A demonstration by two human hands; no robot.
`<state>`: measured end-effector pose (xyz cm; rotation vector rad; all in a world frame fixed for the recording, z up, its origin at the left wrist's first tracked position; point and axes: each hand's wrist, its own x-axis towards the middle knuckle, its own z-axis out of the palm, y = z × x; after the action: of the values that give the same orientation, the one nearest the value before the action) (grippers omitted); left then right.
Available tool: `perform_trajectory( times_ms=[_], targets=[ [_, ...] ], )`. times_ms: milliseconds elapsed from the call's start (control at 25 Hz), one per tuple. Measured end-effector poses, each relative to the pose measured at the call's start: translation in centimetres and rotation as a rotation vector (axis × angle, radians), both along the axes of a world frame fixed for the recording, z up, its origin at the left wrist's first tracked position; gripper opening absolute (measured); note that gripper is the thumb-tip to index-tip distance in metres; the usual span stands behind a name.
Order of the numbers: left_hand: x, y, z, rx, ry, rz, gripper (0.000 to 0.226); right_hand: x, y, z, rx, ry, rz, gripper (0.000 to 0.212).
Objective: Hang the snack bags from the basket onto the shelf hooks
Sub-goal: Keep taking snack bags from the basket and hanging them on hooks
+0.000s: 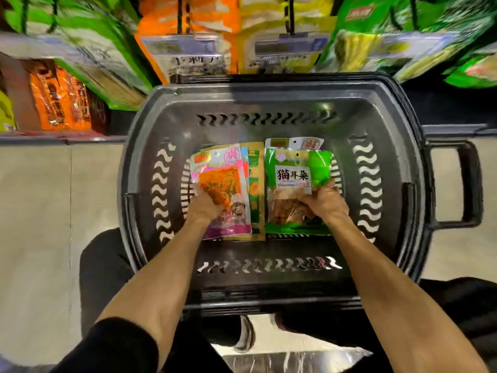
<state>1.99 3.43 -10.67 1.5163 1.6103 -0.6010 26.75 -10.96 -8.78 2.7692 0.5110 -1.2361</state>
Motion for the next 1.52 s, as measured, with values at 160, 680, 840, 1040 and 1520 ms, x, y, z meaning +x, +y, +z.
perform_trajectory(
  times_ms=[160,680,840,1040,1520],
  targets=[
    [-0.4,0.7,-0.9,0.084,-0.028,0.174,0.099,0.1,-0.4,-0.3,0.058,0.008,-0.194,0.107],
    [-0.8,-1.5,2.9,-0.091,-0.332,0.494,0.033,-0.7,-1.7,3.7,0.393,0.204,-0.479,0.02],
    [-1.9,-1.7,9.1,-0.097,-0.367,0.537,0.02,-1.3,-1.5,10.5,0.494,0.243,-0.5,0.018],
    [-2.8,-2.0,20.6,-0.079,-0.584,0.638,0.024,-2.4,0.0,21.7,0.556,0.127,-0.458,0.016],
    [-3.0,-3.8,51.3,0.17,-0.803,0.818,0.019,-2.3,1.2,51.0,0.808,0.186,-0.281,0.02]
  ],
)
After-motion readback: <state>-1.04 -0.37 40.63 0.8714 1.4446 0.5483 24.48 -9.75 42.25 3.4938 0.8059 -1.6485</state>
